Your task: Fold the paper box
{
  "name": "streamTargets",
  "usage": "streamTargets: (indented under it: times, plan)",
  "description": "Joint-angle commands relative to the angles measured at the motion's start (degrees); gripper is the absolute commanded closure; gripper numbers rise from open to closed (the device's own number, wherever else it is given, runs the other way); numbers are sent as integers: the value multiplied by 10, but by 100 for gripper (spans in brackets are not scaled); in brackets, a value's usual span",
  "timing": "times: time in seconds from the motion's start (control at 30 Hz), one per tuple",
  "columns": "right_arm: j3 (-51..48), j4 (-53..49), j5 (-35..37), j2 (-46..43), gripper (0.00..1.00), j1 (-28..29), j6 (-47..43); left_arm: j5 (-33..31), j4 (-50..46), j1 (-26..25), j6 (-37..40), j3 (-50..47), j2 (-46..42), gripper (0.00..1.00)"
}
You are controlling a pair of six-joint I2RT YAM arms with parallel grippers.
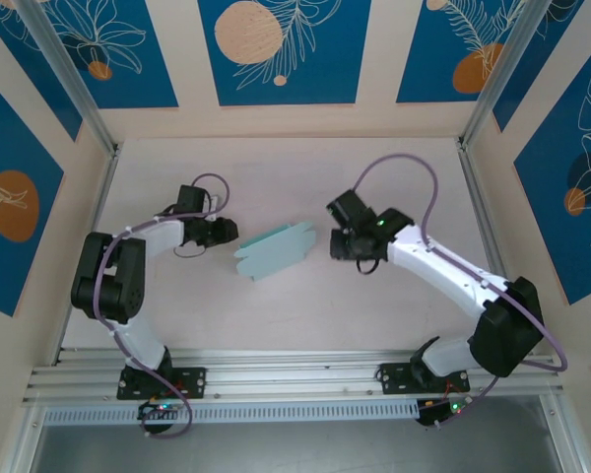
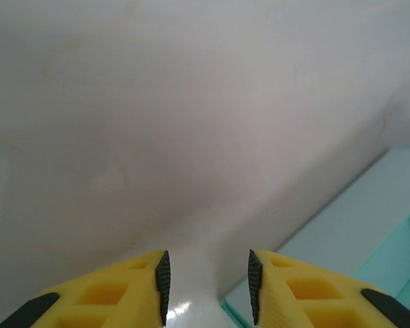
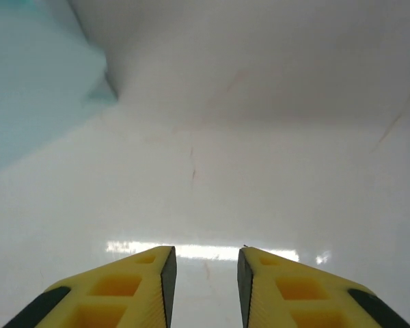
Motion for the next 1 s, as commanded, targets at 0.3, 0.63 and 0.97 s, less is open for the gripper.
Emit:
streamTargets:
  times: [0.3, 0.63, 0.97]
  plan:
    - [-1, 192, -84, 159, 73, 14, 63, 46, 98, -80, -108, -146, -96, 66]
    - [162, 226, -159, 286, 72, -81, -77, 9, 236, -176, -207, -200, -112, 66]
    - [163, 145, -83, 209, 71, -165, -138, -100, 146, -191, -124, -176, -230, 55]
